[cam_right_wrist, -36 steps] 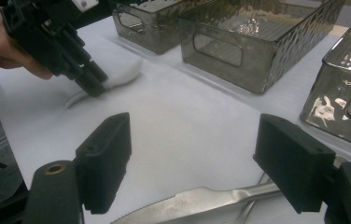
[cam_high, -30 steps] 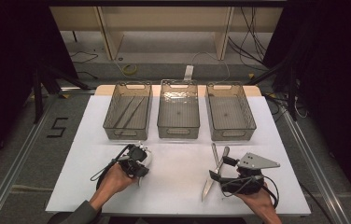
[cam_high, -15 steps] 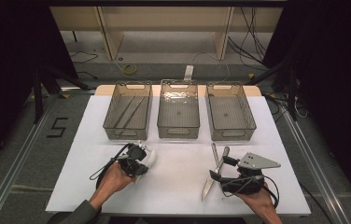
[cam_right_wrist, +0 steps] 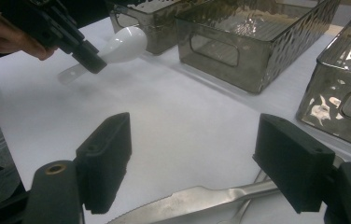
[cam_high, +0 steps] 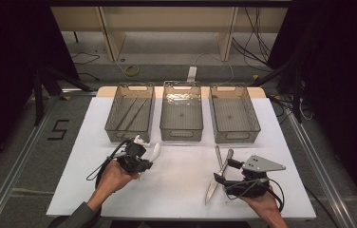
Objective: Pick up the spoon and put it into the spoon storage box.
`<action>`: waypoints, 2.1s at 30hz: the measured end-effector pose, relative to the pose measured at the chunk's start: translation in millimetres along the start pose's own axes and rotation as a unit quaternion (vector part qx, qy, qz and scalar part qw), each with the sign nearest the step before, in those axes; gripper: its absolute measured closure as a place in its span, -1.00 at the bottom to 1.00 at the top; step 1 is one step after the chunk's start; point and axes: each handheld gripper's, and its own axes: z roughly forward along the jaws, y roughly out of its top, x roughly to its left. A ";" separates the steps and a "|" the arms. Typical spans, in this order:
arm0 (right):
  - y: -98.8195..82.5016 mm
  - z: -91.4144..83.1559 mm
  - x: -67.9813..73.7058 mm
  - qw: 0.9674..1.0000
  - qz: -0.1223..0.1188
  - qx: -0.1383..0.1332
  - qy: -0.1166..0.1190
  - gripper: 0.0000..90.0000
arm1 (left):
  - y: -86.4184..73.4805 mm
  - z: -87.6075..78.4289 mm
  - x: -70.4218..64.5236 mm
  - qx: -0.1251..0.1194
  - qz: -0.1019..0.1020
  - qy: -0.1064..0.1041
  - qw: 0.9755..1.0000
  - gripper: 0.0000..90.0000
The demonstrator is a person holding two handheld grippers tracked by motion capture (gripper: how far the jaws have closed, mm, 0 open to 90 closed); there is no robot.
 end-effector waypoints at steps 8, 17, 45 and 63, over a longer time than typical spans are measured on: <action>-0.4 0.2 -1.7 1.000 0.003 0.000 -0.003 -0.38 | 16.1 -7.3 5.5 -0.029 -0.002 -0.004 1.000 0.90; -0.8 0.2 -2.8 1.000 0.005 0.000 -0.003 -0.38 | 42.2 -9.2 15.4 -0.053 -0.003 0.000 0.999 0.90; -1.3 -0.6 -5.3 1.000 0.010 -0.002 -0.001 -0.37 | 110.8 -3.5 53.6 -0.105 -0.029 -0.001 0.994 0.90; -1.2 -0.6 -4.8 1.000 0.009 -0.002 0.001 -0.38 | 144.3 10.1 59.8 -0.121 -0.042 0.012 0.992 0.90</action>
